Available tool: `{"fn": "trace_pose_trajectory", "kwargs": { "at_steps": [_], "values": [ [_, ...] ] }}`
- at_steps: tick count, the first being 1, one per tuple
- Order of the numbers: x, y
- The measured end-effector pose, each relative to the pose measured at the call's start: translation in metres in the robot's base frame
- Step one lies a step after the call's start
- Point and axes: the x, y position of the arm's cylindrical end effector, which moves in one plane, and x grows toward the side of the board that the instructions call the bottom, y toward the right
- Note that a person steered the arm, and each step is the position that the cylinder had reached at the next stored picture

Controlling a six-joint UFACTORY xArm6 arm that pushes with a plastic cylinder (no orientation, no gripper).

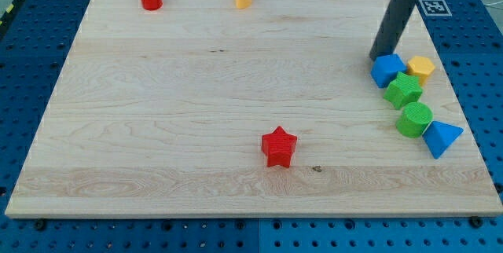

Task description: Nudge the group of blocks down a bit

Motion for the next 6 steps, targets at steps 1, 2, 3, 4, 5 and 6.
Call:
{"fn": "trace_pose_trajectory", "kwargs": {
  "at_steps": [1,2,3,4,5,6],
  "values": [
    [0.013,-0.01],
    [0.028,-0.01],
    [0.013,-0.021],
    [0.016,-0.005],
    [0.018,0.023],
    [0.029,0.035]
  ]
}}
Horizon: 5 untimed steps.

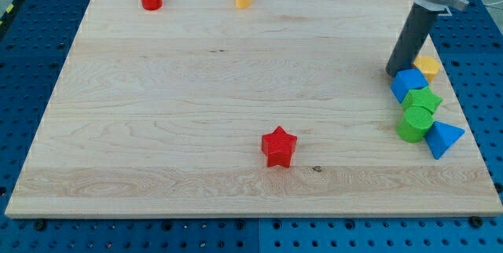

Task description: Nudge the group of blocks down a bit

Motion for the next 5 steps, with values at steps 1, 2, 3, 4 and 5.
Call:
{"fn": "trace_pose_trajectory", "kwargs": {
  "at_steps": [1,2,3,4,5],
  "values": [
    [0.018,0.001],
    [0.037,0.006],
    [0.046,0.007],
    [0.046,-0.008],
    [0.059,-0.047]
  ]
}}
